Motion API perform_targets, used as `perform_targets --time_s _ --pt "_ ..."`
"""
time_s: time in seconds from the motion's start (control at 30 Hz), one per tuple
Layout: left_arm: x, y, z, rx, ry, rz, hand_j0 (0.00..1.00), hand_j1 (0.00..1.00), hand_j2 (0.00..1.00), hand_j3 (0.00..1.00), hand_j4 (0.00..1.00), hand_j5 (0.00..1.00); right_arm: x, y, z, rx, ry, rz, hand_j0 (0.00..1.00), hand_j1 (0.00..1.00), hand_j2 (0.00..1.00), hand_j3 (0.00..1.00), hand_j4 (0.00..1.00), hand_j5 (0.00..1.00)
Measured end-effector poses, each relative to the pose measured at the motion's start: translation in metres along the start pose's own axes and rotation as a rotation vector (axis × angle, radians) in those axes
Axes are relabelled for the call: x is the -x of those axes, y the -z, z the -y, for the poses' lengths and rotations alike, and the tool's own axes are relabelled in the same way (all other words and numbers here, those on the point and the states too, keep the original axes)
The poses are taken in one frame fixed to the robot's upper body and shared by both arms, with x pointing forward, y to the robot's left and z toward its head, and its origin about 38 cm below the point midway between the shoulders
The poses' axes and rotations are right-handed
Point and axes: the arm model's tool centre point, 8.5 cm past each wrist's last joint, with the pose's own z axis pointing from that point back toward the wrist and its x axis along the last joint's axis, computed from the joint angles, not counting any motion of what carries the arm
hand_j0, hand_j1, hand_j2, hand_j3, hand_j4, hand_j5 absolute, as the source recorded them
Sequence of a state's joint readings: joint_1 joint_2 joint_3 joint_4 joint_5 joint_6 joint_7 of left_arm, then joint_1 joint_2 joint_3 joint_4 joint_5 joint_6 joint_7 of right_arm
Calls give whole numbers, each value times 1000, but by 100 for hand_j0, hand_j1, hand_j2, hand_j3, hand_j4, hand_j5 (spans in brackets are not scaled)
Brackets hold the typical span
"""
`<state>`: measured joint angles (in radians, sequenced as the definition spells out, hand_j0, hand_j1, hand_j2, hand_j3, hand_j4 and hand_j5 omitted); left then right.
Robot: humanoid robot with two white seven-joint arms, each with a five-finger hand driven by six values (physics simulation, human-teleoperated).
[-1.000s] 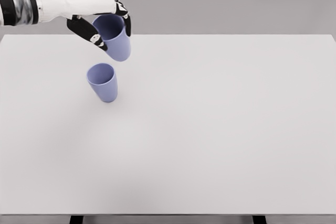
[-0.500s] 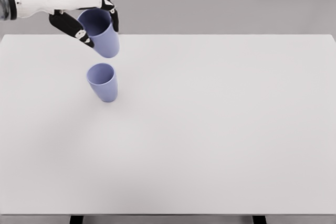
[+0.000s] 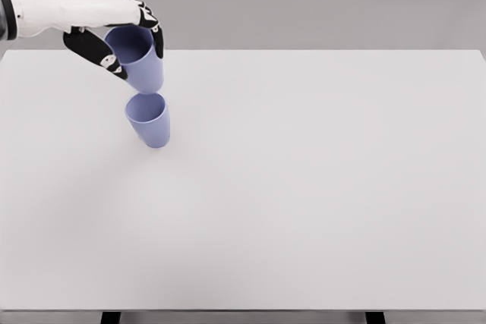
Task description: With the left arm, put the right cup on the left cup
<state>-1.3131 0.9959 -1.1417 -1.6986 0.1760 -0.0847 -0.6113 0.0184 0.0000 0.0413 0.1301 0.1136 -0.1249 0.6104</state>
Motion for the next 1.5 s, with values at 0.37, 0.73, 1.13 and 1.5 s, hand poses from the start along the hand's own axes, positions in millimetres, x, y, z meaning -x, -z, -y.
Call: perform_targets --time_s 0.37,0.73,1.13,1.5 --pt "-3 -7 1 3 14 -3 51 51 51 51 51 51 0 0 0 0 0 0 100 100 100 100 100 100" --pt "-4 -5 9 28 10 -2 51 51 51 51 51 51 0 0 0 0 0 0 100 100 100 100 100 100" --pt "-4 -6 14 41 1 -4 51 51 51 51 51 51 0 0 0 0 0 0 100 100 100 100 100 100" --pt "-3 -6 15 44 -2 -8 52 52 52 52 52 52 0 0 0 0 0 0 100 100 100 100 100 100"
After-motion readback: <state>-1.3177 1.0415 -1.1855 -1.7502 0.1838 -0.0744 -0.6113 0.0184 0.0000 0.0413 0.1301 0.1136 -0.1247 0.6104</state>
